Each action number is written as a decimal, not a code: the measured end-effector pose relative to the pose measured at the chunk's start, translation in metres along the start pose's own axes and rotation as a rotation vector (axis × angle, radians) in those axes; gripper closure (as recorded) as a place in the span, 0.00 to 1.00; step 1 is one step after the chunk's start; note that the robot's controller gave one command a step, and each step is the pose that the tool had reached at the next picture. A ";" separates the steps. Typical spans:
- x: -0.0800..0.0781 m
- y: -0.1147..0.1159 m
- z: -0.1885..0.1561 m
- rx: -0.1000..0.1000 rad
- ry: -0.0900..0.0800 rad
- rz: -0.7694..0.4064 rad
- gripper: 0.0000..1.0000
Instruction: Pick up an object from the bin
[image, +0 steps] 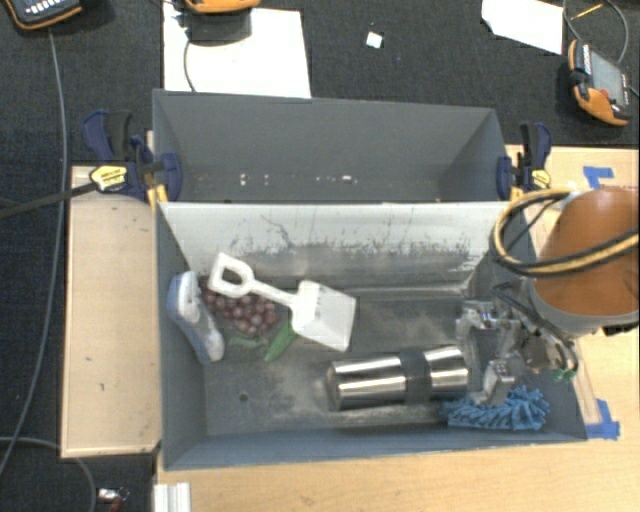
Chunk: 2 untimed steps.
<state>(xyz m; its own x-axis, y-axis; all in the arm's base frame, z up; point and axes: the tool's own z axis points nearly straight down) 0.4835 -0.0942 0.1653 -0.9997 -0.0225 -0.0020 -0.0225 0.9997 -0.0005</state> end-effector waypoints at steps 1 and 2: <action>0.000 0.000 0.000 0.000 0.000 -0.001 0.00; -0.001 0.001 0.012 0.002 -0.009 -0.015 0.00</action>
Offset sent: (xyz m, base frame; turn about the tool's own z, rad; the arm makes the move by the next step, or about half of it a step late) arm -0.0073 0.0092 -0.0940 -0.1689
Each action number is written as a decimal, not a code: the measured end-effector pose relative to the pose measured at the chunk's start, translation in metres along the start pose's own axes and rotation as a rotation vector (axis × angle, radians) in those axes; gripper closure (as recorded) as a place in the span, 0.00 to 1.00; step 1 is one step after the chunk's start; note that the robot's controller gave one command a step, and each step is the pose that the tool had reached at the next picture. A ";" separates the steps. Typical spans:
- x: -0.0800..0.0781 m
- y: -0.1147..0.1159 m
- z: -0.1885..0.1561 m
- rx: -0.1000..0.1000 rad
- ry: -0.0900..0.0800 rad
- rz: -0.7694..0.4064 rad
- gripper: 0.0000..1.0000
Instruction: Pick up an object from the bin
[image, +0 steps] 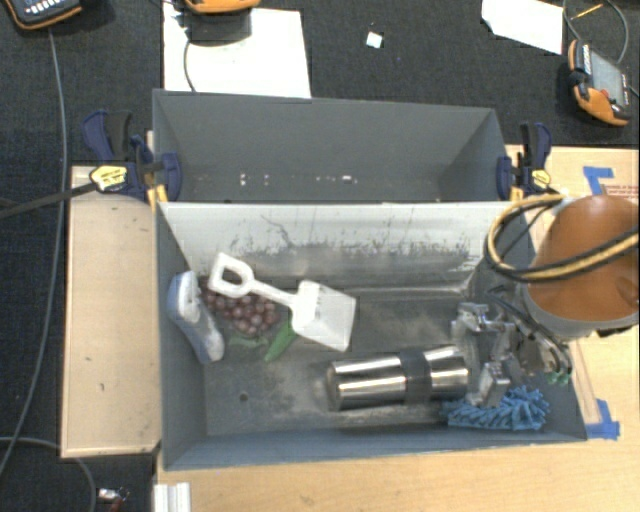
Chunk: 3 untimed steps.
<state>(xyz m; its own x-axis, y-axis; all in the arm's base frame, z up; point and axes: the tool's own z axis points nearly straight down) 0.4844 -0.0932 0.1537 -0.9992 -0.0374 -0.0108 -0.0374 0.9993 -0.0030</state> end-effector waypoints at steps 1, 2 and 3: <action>-0.029 0.043 0.025 -0.001 -0.002 -0.501 0.00; 0.001 0.013 0.082 -0.002 -0.004 -0.318 0.00; -0.027 0.040 0.083 -0.002 -0.009 -0.677 1.00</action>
Offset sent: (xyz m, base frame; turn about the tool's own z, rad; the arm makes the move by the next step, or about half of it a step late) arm -0.0043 0.0122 -0.0837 -0.3191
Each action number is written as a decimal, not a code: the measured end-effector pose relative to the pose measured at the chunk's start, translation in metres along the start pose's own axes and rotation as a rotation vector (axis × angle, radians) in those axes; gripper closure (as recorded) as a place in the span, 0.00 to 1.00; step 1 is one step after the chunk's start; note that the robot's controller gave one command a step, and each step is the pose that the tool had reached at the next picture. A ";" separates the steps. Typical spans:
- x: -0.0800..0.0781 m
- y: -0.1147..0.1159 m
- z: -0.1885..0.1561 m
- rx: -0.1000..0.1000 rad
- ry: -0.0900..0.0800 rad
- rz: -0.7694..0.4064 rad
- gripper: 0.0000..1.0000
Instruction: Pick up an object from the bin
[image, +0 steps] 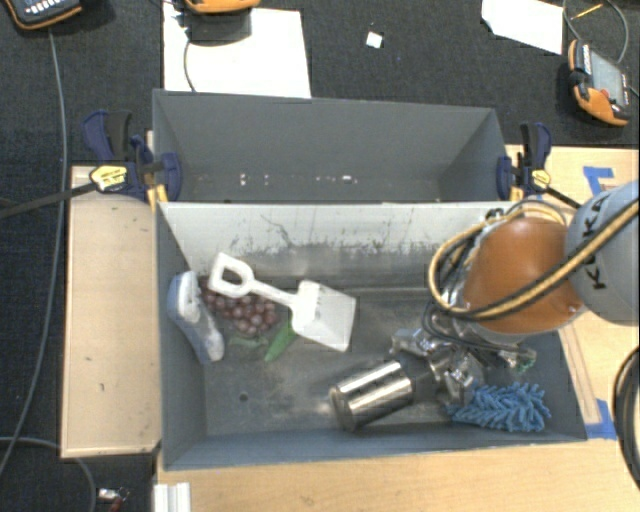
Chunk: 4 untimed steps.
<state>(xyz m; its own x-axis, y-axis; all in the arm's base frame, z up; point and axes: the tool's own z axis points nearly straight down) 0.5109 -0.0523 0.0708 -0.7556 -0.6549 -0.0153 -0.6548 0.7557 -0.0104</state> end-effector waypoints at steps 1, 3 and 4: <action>0.000 0.000 0.000 0.000 0.000 0.001 1.00; 0.000 0.000 0.000 0.000 -0.002 0.003 1.00; 0.000 0.000 0.000 0.001 -0.002 0.003 1.00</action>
Offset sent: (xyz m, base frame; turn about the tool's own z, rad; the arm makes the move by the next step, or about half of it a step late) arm 0.0000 0.0000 0.0000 0.0000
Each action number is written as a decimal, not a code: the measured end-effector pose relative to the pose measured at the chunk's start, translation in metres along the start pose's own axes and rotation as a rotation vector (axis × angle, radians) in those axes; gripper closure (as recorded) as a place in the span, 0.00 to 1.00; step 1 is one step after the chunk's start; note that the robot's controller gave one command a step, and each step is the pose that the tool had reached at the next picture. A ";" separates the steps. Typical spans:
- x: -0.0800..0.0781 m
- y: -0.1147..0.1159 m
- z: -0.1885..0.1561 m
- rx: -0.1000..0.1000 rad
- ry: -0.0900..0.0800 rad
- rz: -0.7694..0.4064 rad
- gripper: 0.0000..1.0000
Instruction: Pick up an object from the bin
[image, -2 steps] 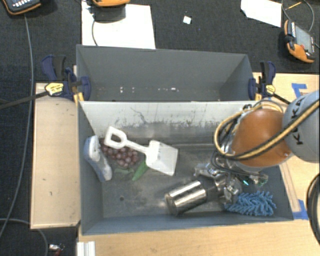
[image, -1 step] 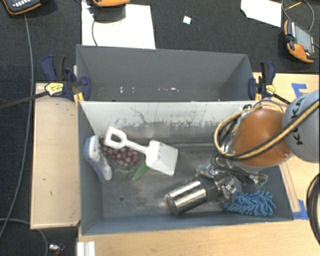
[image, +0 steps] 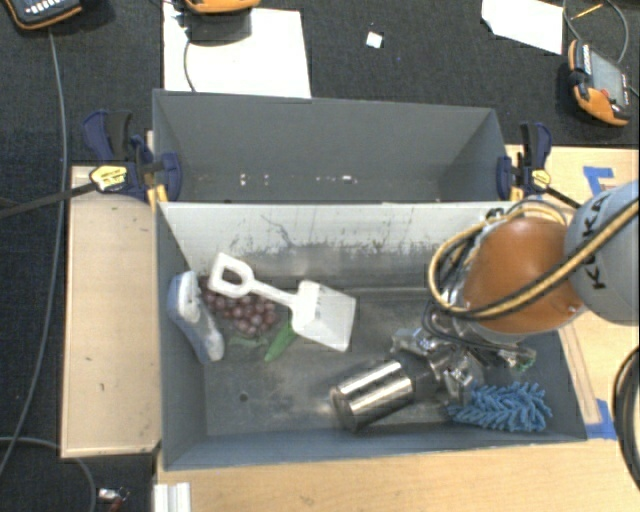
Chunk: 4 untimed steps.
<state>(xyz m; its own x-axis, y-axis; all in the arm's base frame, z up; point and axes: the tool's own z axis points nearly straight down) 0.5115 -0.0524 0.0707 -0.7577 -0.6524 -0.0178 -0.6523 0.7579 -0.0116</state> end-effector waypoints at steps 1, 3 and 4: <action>0.000 0.000 0.000 0.000 0.000 0.000 1.00; -0.049 0.012 -0.058 0.000 -0.006 -0.274 1.00; -0.030 0.018 0.001 0.003 -0.005 0.030 1.00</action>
Offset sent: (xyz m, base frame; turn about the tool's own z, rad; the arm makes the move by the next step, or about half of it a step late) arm 0.0237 0.0094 0.1210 0.0165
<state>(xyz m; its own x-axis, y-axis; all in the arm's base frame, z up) 0.5226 -0.0187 0.0706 -0.7771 -0.6290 -0.0230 -0.6288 0.7774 -0.0139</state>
